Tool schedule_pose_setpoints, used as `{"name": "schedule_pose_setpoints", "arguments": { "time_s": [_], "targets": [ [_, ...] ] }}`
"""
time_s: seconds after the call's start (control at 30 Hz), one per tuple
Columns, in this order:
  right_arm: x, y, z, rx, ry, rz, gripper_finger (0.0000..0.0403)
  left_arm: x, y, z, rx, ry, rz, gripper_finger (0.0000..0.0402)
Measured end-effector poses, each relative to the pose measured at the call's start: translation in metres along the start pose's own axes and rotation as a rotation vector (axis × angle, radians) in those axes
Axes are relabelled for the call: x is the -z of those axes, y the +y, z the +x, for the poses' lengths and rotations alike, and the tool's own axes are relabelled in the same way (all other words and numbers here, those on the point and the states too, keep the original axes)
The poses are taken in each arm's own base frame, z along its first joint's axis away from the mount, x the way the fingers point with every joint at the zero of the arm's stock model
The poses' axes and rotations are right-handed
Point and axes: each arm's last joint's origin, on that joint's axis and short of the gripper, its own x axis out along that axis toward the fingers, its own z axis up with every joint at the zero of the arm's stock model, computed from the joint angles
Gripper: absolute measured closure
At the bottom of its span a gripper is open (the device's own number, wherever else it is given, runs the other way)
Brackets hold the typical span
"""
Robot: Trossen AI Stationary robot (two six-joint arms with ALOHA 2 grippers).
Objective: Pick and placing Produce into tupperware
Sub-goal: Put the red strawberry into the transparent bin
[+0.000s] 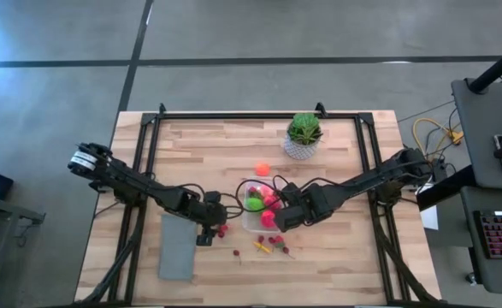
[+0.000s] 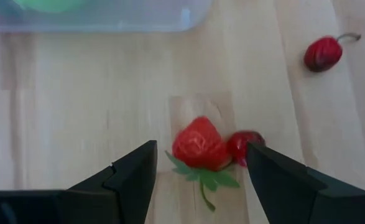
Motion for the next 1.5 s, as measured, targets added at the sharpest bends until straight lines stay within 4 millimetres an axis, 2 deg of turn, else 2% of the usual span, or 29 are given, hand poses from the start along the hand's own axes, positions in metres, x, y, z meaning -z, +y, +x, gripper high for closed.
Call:
{"name": "schedule_pose_setpoints", "arguments": {
  "time_s": [0.4, 0.8, 0.9, 1.27, 1.5],
  "targets": [
    [0.001, -0.001, 0.002, 0.007, 0.003, -0.018, 0.0076, -0.001, 0.000, 0.012, -0.011, -0.008, 0.000, 0.0172],
    [0.002, -0.002, 0.003, 0.011, 0.004, -0.019, 0.0076, 0.000, 0.000, 0.012, -0.018, 0.005, 0.001, 0.0172],
    [0.002, -0.002, 0.003, 0.010, 0.004, -0.012, 0.0076, 0.008, 0.002, 0.015, -0.024, 0.051, 0.006, 0.0172],
    [0.002, -0.001, 0.003, 0.009, 0.004, -0.011, 0.0076, 0.006, 0.002, 0.014, -0.024, 0.030, -0.001, 0.0172],
    [0.002, -0.001, 0.003, 0.009, 0.004, -0.011, 0.0076, 0.006, 0.002, 0.015, -0.027, 0.028, -0.077, 0.0172]
  ]
}}
